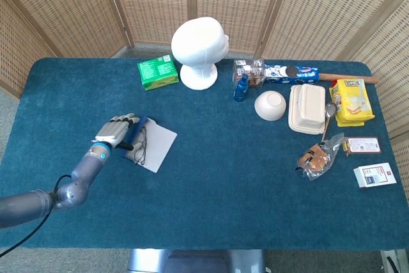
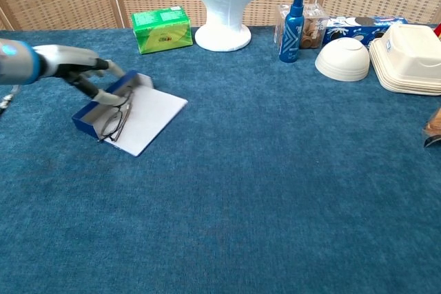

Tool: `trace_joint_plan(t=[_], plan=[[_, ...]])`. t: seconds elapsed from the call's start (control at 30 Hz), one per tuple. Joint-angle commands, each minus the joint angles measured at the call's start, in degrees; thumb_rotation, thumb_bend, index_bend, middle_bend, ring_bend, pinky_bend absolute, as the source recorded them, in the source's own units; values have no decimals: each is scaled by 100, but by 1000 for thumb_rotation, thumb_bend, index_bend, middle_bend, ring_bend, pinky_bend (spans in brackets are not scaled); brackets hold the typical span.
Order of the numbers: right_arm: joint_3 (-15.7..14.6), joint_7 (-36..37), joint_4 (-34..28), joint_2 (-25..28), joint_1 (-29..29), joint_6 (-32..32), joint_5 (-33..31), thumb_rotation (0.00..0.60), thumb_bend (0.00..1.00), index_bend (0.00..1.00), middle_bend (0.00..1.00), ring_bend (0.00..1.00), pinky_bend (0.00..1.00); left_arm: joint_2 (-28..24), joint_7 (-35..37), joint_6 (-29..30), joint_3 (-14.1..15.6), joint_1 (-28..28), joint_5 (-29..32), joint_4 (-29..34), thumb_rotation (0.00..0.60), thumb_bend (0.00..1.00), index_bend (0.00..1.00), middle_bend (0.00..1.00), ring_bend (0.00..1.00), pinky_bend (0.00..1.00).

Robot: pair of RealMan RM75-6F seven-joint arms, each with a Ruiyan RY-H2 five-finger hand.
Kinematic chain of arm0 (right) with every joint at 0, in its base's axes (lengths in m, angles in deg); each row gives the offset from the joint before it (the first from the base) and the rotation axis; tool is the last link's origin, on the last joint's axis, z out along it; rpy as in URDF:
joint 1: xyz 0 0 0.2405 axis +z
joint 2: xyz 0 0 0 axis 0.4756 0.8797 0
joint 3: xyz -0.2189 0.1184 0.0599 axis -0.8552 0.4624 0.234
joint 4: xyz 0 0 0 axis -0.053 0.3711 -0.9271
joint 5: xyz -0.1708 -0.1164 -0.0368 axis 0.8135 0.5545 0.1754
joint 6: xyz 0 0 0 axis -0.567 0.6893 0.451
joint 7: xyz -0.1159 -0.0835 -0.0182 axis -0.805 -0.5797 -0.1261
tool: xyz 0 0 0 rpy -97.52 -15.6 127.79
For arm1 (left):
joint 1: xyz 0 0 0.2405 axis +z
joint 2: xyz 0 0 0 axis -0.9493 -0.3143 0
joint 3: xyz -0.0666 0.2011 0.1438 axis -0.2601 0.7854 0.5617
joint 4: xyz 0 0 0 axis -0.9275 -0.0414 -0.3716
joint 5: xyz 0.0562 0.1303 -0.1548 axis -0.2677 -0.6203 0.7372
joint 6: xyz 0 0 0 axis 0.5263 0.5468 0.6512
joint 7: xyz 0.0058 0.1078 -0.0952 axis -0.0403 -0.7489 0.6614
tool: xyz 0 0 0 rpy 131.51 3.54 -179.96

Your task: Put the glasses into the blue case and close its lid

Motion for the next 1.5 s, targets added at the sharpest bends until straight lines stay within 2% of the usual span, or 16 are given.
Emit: trace_joint_plan(t=[0.03, 0.5, 0.8, 1.0, 1.23, 1.37, 1.5], plan=[[6, 42, 23, -2, -34, -30, -14, 586, 266, 0, 134, 0, 153, 196, -88, -61, -83, -208, 117, -91, 390, 301, 82, 0, 0, 0], [28, 160, 78, 11, -113, -81, -41, 586, 264, 0, 131, 0, 155, 443, -187, -104, -146, -585, 164, 53, 396, 301, 82, 0, 0, 0], [37, 202, 112, -3, -120, -68, -27, 587, 262, 0, 130, 0, 156, 199, -10, -77, -44, -479, -391, 649, 391, 300, 82, 0, 0, 0], [35, 209, 106, -2, -109, -71, 18, 583, 261, 0, 130, 0, 157, 68, 73, 247, -34, -366, -667, 820, 391, 300, 82, 0, 0, 0], [23, 175, 109, -29, -34, 12, 82, 586, 263, 0, 129, 0, 157, -417, 453, 901, -83, 131, -1633, 1482, 397, 302, 107, 0, 0, 0], [19, 129, 100, -42, 40, 79, 131, 585, 263, 0, 129, 0, 157, -760, 615, 1038, 56, 409, -2115, 1858, 399, 302, 110, 0, 0, 0], [5, 48, 85, -80, 149, 192, 192, 586, 262, 0, 129, 0, 157, -1183, 742, 1159, 326, 755, -2584, 2214, 392, 302, 187, 0, 0, 0]])
